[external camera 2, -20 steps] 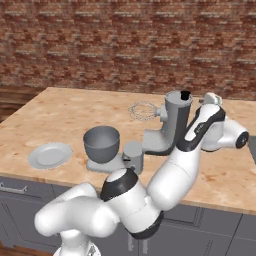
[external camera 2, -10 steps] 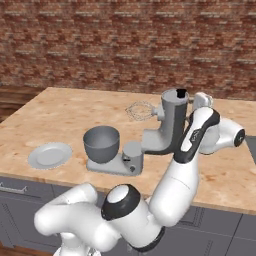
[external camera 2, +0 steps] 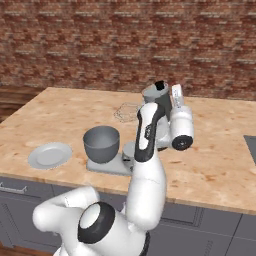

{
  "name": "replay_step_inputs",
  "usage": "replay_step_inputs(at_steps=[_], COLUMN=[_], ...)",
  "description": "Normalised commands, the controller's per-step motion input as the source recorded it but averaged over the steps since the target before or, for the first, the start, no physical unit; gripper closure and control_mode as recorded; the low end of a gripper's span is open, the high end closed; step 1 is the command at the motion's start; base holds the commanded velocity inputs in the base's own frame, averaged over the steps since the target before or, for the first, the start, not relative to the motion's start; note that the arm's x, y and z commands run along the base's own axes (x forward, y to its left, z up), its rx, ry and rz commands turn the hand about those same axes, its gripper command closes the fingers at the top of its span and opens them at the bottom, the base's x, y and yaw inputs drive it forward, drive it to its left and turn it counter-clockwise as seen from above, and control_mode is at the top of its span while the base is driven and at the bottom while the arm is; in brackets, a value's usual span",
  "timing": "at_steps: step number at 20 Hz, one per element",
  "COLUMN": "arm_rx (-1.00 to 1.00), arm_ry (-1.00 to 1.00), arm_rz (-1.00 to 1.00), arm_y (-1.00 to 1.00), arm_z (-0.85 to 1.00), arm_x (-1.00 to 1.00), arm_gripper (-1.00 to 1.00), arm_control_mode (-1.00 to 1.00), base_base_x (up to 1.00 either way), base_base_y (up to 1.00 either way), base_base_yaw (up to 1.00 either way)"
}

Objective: Add butter and sugar cubes to the stand mixer bowl and then turn on the stand mixer to begin making frosting.

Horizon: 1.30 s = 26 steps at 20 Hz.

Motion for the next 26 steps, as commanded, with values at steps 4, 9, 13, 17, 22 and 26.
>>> replay_step_inputs(at_steps=[4, 9, 13, 17, 22, 26], arm_rx=[-0.2, -0.26, -0.3, -0.23, -0.07, 0.0], arm_ry=[0.0, 0.04, 0.1, 0.11, 0.13, 0.37], arm_rz=[0.12, 0.16, 0.16, 0.13, 0.07, 0.0], arm_y=[1.0, 1.0, 0.81, 0.39, 0.02, -0.09], arm_z=[0.48, 0.45, 0.41, 0.72, 1.0, 0.98], arm_x=[-0.03, -0.1, -0.36, -0.59, -0.64, -0.55], arm_gripper=[-1.0, -1.0, -1.0, -1.0, -1.0, -1.0], arm_control_mode=[-1.0, -1.0, -1.0, -1.0, -1.0, -1.0], base_base_x=[0.0, 0.0, 0.0, 0.0, 0.0, 0.0], base_base_y=[0.0, 0.0, 0.0, 0.0, 0.0, 0.0], base_base_yaw=[0.0, 0.0, 0.0, 0.0, 0.0, 0.0])
